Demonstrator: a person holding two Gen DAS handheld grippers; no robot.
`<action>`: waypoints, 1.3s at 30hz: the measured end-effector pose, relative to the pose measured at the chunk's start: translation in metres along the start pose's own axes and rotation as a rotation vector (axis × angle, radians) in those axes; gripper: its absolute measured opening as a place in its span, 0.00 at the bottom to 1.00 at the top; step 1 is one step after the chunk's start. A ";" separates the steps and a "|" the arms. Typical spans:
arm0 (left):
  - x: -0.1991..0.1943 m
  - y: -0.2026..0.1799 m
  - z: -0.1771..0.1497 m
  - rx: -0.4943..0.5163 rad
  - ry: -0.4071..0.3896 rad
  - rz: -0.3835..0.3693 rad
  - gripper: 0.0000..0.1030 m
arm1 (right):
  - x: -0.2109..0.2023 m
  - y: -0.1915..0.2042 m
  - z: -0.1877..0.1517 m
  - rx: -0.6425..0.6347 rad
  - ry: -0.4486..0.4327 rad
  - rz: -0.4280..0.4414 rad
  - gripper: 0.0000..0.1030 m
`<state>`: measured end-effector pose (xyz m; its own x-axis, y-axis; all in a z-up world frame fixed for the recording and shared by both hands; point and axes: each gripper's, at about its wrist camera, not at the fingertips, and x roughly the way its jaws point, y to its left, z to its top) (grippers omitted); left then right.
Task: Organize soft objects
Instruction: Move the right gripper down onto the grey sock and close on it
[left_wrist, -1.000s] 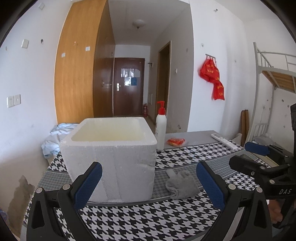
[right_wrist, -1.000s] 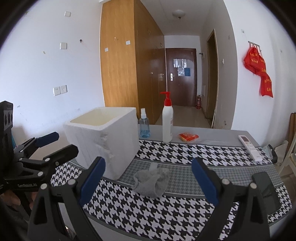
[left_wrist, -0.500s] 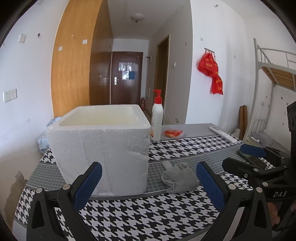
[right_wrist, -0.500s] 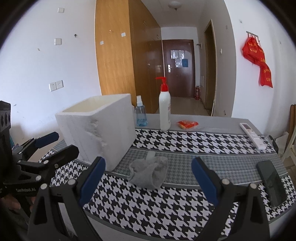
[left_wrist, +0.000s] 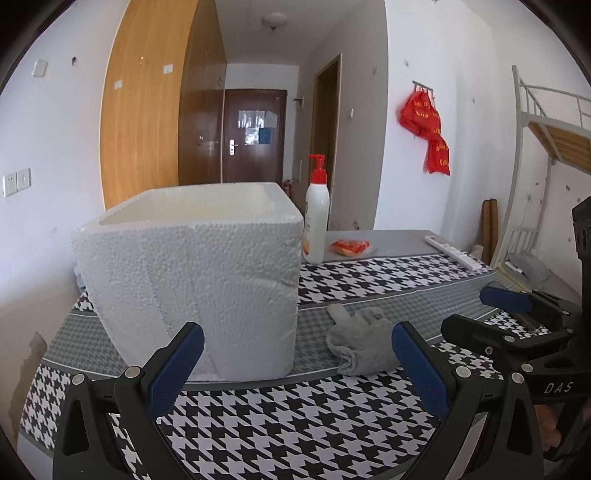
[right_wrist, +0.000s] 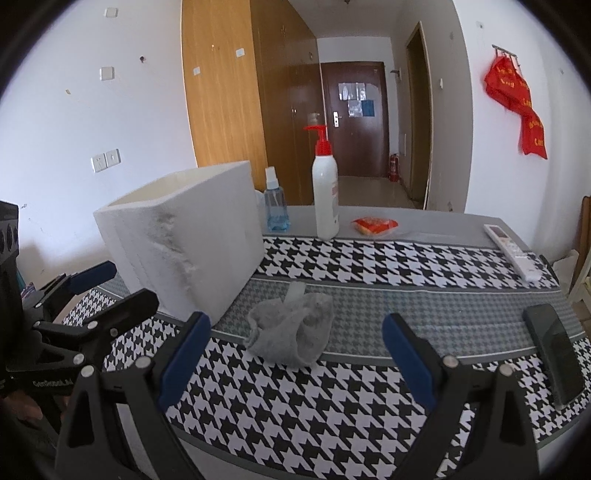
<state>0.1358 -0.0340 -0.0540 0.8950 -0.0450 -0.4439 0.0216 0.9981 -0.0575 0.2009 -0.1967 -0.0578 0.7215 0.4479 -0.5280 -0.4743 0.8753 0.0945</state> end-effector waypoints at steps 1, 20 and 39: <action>0.002 0.001 0.000 -0.001 0.004 0.000 0.99 | 0.003 0.000 0.000 0.001 0.007 0.002 0.93; 0.028 0.016 -0.011 -0.016 0.091 0.033 0.99 | 0.050 -0.004 -0.009 0.015 0.128 0.006 0.93; 0.038 0.033 -0.006 -0.048 0.114 0.045 0.99 | 0.091 0.000 -0.014 -0.003 0.270 0.031 0.68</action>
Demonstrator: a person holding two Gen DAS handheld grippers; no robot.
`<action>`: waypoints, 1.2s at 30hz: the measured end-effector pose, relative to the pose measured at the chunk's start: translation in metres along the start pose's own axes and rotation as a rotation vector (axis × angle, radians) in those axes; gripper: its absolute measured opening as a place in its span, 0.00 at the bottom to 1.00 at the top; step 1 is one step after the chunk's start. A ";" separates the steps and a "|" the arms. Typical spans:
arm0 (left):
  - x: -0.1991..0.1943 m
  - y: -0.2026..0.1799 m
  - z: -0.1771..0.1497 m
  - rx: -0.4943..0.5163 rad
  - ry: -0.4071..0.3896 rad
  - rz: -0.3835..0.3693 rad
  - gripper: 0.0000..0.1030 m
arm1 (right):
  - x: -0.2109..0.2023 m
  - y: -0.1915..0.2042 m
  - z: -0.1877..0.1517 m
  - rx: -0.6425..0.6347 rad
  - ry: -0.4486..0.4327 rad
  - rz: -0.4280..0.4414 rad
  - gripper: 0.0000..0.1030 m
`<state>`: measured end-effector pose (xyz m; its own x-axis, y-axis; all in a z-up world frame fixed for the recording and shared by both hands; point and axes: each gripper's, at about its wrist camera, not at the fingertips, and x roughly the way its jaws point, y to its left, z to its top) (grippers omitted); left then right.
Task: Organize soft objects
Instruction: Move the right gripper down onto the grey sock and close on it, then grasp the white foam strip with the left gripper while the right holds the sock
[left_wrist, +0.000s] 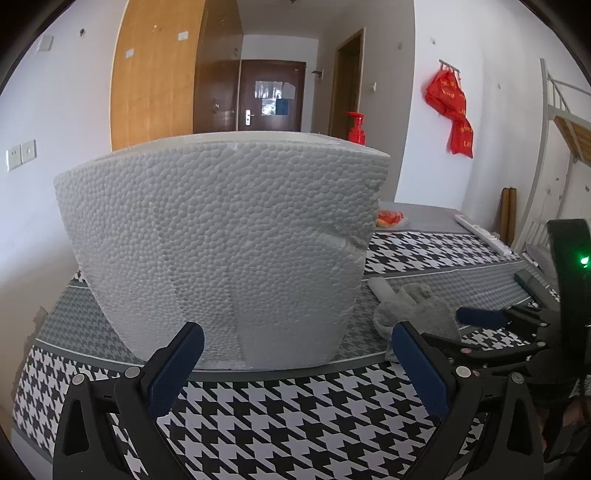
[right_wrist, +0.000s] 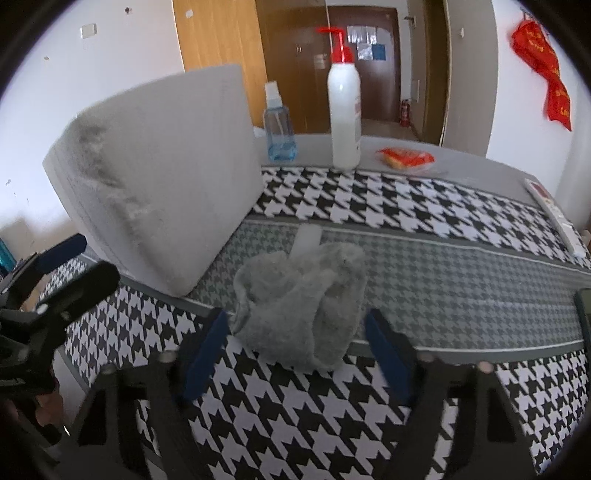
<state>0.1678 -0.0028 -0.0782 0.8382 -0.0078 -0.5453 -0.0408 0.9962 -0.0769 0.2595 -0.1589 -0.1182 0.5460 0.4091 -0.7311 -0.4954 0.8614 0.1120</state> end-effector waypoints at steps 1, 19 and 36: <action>0.001 0.000 0.000 0.001 0.003 -0.001 0.99 | 0.002 0.001 0.000 0.001 0.005 0.002 0.64; 0.001 -0.020 -0.003 0.035 0.019 -0.018 0.99 | 0.011 0.011 -0.003 0.006 0.065 0.029 0.23; 0.002 -0.056 0.003 0.091 0.022 -0.051 0.99 | -0.030 -0.009 -0.008 0.048 -0.007 -0.030 0.17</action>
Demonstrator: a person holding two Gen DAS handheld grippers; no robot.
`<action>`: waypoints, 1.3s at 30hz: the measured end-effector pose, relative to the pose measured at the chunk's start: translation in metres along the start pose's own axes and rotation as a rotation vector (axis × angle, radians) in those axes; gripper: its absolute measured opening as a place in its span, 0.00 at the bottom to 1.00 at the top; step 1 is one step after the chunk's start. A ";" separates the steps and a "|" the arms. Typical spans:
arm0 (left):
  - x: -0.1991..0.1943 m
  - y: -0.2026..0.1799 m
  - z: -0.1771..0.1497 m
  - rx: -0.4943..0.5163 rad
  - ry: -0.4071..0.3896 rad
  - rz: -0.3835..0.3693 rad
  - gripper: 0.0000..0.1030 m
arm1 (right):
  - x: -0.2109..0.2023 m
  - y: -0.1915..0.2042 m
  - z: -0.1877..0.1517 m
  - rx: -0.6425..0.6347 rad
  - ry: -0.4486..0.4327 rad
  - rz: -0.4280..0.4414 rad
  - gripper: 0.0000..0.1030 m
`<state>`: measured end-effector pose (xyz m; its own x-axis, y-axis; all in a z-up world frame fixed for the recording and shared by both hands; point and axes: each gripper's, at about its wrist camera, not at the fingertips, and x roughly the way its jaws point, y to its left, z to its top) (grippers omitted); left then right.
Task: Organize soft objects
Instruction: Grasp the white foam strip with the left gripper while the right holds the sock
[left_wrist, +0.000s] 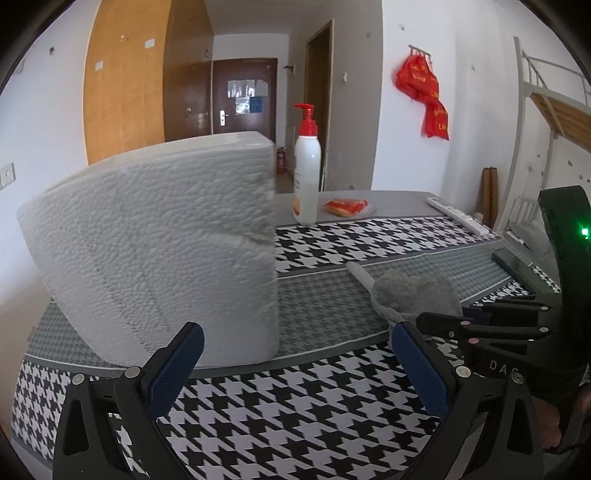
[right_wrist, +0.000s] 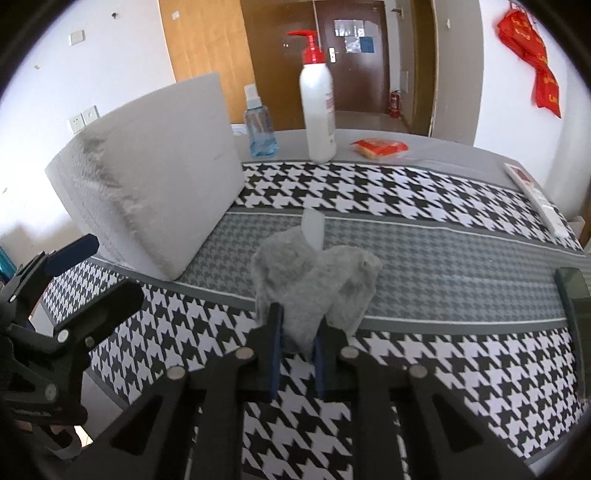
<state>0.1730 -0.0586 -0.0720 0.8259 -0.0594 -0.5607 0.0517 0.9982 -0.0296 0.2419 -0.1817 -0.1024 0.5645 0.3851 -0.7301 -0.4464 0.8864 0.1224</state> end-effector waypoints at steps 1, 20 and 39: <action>0.000 -0.002 0.001 0.003 0.001 -0.002 0.99 | -0.002 -0.003 -0.001 0.005 -0.004 -0.001 0.17; 0.012 -0.047 0.010 0.058 0.022 -0.056 0.99 | -0.043 -0.051 -0.013 0.096 -0.078 -0.061 0.16; 0.048 -0.079 0.017 0.053 0.106 -0.036 0.99 | -0.044 -0.091 -0.029 0.185 -0.065 -0.069 0.35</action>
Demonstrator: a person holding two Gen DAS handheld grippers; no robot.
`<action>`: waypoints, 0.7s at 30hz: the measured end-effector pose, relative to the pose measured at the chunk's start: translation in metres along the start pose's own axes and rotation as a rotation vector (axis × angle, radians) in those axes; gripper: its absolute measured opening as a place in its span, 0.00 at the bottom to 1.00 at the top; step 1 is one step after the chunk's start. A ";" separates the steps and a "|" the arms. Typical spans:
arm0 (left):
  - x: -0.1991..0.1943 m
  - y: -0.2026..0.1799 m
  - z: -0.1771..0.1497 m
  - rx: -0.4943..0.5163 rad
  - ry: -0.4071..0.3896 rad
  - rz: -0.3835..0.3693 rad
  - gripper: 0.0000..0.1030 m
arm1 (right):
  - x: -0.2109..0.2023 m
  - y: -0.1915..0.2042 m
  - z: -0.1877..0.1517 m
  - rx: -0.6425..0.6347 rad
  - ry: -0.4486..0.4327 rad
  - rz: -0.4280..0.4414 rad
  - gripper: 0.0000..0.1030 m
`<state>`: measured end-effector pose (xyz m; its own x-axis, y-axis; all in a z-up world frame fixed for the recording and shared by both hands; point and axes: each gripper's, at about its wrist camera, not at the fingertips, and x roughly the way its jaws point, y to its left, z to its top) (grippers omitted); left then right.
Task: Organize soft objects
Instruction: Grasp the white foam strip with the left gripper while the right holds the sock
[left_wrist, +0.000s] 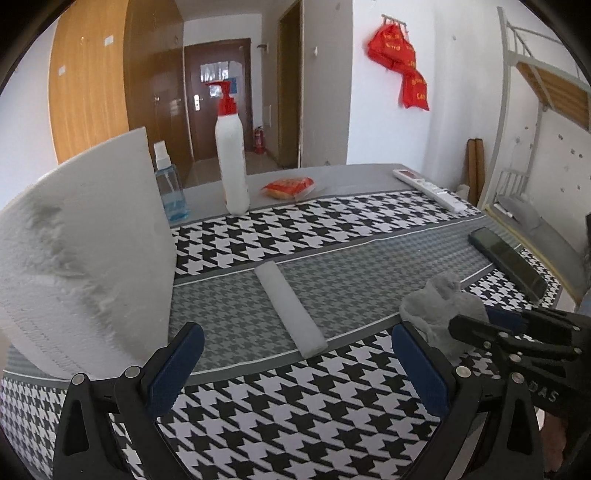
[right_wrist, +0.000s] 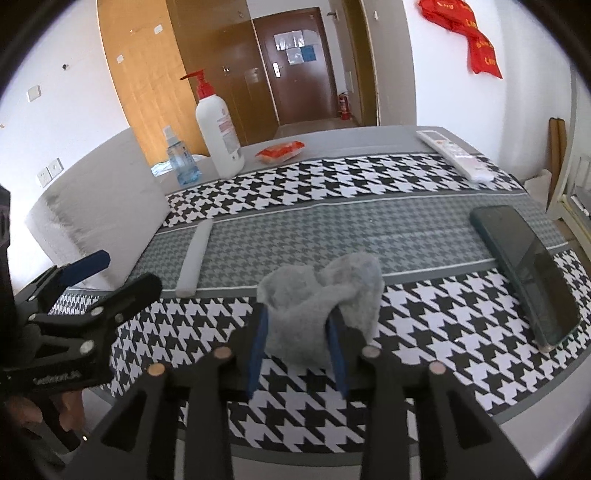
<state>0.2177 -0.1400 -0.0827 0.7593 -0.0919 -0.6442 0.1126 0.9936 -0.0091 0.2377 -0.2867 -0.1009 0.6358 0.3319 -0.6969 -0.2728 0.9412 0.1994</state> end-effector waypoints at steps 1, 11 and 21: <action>0.003 -0.001 0.000 -0.005 0.006 0.000 0.99 | 0.000 -0.001 0.000 0.000 -0.001 0.001 0.37; 0.031 0.001 0.003 -0.049 0.077 0.034 0.86 | -0.006 -0.006 -0.003 -0.003 -0.036 0.008 0.56; 0.049 -0.002 0.005 -0.071 0.146 0.060 0.66 | -0.003 -0.007 -0.006 -0.006 -0.024 0.018 0.56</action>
<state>0.2580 -0.1472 -0.1110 0.6618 -0.0270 -0.7492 0.0203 0.9996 -0.0181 0.2337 -0.2949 -0.1046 0.6479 0.3499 -0.6766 -0.2882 0.9348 0.2074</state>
